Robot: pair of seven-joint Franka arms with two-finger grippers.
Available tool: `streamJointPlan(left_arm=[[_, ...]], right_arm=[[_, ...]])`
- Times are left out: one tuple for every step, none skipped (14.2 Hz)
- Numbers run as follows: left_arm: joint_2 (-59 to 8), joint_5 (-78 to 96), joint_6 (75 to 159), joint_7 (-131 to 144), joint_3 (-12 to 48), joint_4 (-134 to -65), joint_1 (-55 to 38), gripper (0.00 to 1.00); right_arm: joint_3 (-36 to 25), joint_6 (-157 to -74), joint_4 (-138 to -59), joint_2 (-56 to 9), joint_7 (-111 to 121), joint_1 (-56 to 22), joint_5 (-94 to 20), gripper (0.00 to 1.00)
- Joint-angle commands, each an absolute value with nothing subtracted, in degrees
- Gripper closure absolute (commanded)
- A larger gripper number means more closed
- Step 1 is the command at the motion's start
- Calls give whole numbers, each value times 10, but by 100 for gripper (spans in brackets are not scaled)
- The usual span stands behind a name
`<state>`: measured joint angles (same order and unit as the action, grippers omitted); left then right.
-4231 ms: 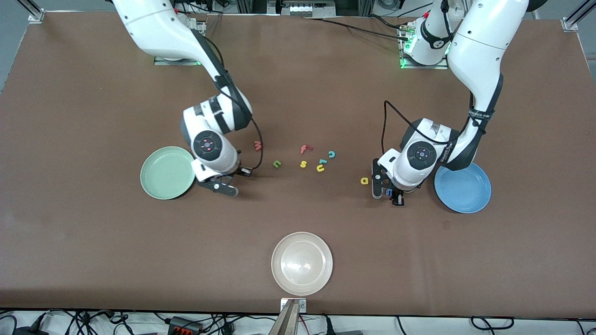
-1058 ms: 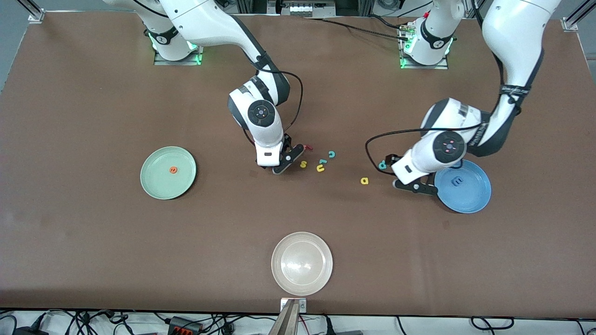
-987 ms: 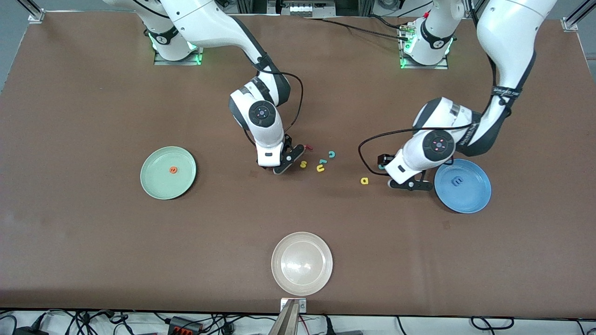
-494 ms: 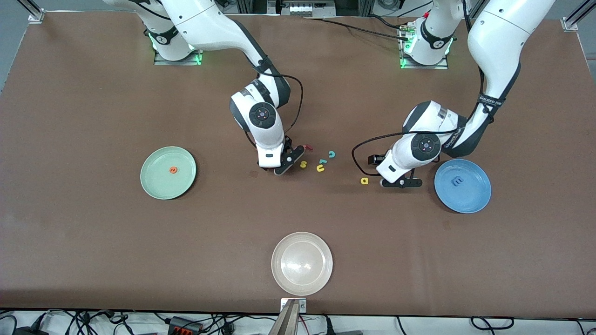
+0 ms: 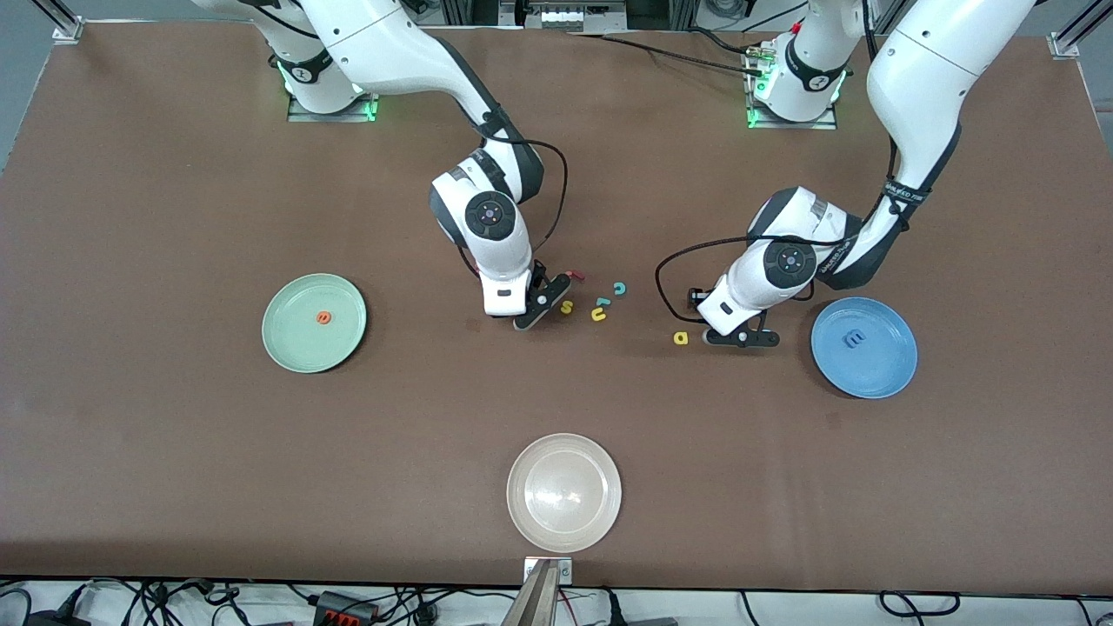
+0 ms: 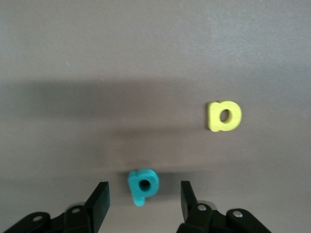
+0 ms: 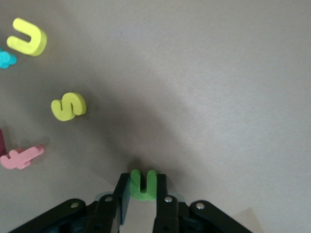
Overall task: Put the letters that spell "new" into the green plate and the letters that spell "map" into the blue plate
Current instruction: 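Grasp the green u with the right gripper while the left gripper grasps the teal p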
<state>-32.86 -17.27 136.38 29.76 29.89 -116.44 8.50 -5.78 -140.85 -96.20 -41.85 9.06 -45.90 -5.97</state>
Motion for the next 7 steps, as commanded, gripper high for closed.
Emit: streamJointPlan(left_arm=[[-336, -196, 1375, 289, 300, -1168, 93, 39], [-339, -196, 1376, 289, 300, -1168, 92, 44], [-340, -196, 1376, 290, 300, -1168, 92, 49], [-342, -197, 1377, 290, 300, -1168, 91, 54], [-345, -197, 1382, 290, 300, -1168, 91, 56], [-349, -197, 1391, 289, 300, -1169, 92, 57], [-354, -197, 1394, 289, 300, -1169, 92, 60]], right_arm=[[-59, -1403, -947, -423, 98, -438, -60, 86], [-59, -1383, -948, -411, 97, -417, -60, 86], [-59, -1348, -948, -395, 93, -397, -59, 86], [-66, -1303, -949, -378, 91, -376, -58, 86], [-87, -1269, -954, -365, 87, -365, -58, 83], [-114, -1247, -970, -345, 85, -360, -59, 82], [-127, -1238, -986, -328, 85, -353, -59, 82]])
